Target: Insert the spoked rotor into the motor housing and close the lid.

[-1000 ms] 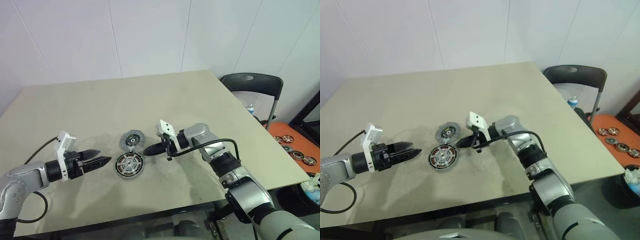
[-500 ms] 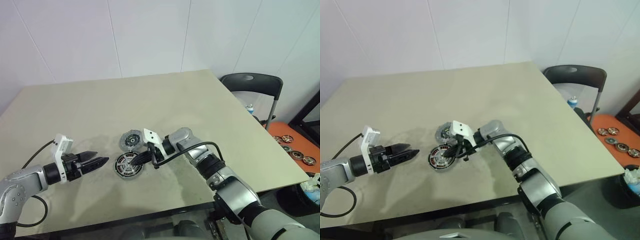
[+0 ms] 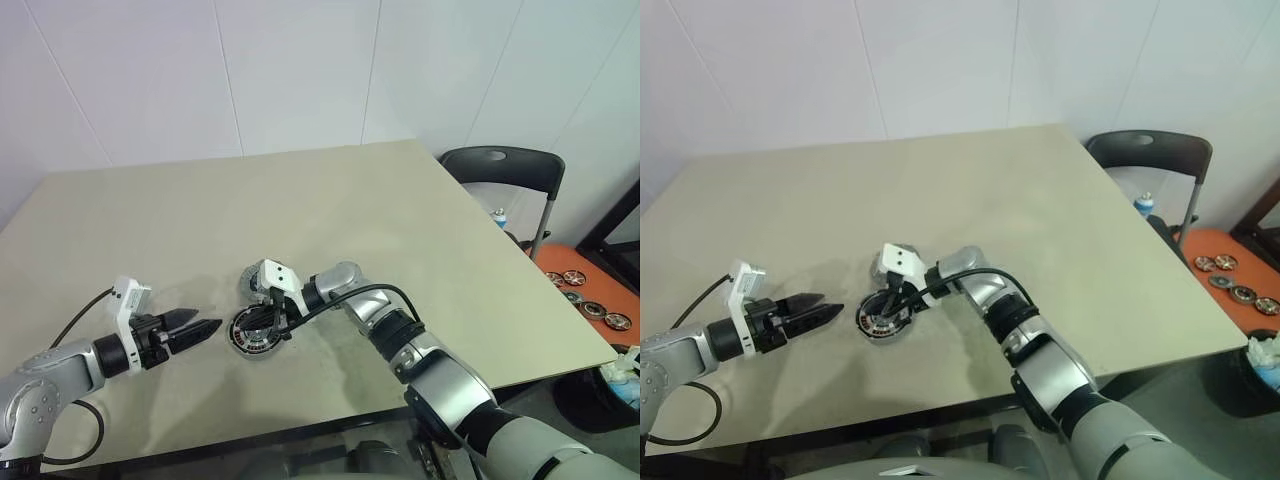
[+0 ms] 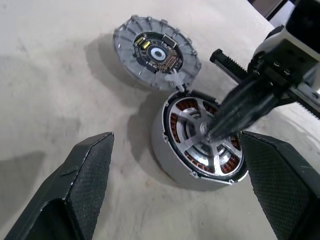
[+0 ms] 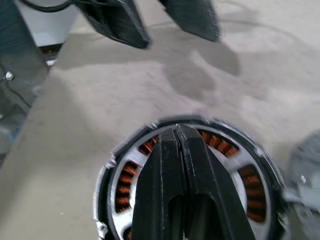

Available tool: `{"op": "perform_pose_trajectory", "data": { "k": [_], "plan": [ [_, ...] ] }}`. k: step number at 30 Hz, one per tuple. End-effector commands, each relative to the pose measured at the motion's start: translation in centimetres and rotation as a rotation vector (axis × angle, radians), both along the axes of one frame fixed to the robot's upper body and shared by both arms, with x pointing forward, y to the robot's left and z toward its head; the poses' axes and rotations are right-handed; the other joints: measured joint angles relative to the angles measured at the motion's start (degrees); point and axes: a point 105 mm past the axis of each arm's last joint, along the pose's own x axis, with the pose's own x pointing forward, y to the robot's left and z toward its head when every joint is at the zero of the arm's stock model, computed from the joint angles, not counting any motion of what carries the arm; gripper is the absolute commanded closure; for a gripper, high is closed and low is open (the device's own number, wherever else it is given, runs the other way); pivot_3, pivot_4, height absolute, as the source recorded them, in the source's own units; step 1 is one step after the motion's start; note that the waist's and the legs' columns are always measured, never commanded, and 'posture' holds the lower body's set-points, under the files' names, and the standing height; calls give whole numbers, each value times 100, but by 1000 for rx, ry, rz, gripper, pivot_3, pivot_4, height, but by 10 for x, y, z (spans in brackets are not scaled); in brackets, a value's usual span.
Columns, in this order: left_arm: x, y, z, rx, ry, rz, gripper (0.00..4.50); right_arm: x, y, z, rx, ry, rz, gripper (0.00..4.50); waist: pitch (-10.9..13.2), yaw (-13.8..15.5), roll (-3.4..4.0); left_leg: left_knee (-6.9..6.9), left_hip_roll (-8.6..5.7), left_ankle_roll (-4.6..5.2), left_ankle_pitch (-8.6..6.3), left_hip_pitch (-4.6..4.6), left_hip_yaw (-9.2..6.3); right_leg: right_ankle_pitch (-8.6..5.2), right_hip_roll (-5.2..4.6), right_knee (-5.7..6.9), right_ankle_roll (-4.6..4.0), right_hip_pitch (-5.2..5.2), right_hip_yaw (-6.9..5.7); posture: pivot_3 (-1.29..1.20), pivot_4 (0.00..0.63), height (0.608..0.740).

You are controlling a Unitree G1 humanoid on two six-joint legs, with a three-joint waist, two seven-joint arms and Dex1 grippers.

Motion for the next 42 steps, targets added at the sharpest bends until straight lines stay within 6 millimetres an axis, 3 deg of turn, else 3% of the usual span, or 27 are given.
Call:
{"op": "perform_pose_trajectory", "data": {
  "k": [1, 3, 9, 13, 19, 22, 24, 27, 32, 36, 42],
  "plan": [
    [2, 1, 12, 3, -57, 5, 228, 6, 10, 34, 108, -22, 16, 4500, 0, -4, 1, 0, 0, 0, 0, 0, 0, 0, 0, 0, 0, 0, 0, 0, 0, 740],
    [2, 2, 11, 3, -55, 7, 228, 5, 10, 37, 111, -25, 26, 4500, 1, -23, 1, -1, 0, 0, 0, 0, 0, 0, 0, 1, 0, -1, 0, 0, 0, 740],
    [3, 1, 11, 2, -58, 9, 228, 0, -5, -14, -89, -102, 51, 4500, 0, -12, 0, -4, 1, -1, 0, 0, 0, 0, 0, 0, 0, -6, 0, 0, 0, 740],
    [4, 2, 11, 4, -57, 15, 228, 1, -9, -24, -111, -99, 29, 4500, -1, -11, 2, -4, 1, -1, 0, 10, 1, 0, 1, 1, 0, 6, 0, 0, 0, 740],
    [3, 2, 10, 3, -57, 18, 228, 8, 1, 7, 8, -65, 8, 4500, 0, -5, 3, -2, 1, -1, 0, 21, -1, 0, 2, 3, -1, 21, 0, 0, 0, 740],
    [4, 1, 12, -1, -62, 17, 228, 12, 6, 39, 104, -57, 10, 4500, 0, -1, 3, -2, 1, -1, 0, 17, -3, 0, 2, 2, -1, 16, -1, 0, 0, 740],
    [5, 0, 13, -1, -65, 9, 228, 10, 3, 71, 154, -118, 83, 4500, 1, -5, 3, -1, 0, -1, 0, 4, -3, 0, 1, 2, -1, 5, -1, 0, 0, 740],
    [6, -2, 13, 1, -69, 0, 228, 8, -7, 88, 139, -210, 165, 4500, 1, -10, 2, -4, 0, -2, -1, -5, -2, 0, 0, 2, 0, -10, -1, 0, 0, 740],
    [6, -5, 14, 3, -74, -23, 228, 6, -39, 92, -40, -500, 404, 4500, 0, 9, 1, -3, 4, -6, -11, -2, -1, 0, -1, -7, 1, -8, -8, 0, 0, 740],
    [-3, -9, 17, 32, -66, -96, 228, 8, -54, 84, -181, -842, 642, 4500, 1, -47, 2, -4, 11, -8, -13, -4, 14, 0, -1, -8, 1, -11, -8, 0, 0, 740],
    [-9, -7, 23, 59, -79, -129, 228, 10, -58, 74, -253, -1115, 891, 4500, 2, -34, 2, -7, 35, -24, -19, 0, 19, 0, 16, -3, 0, -18, -10, 0, 0, 740]
  ]
}}
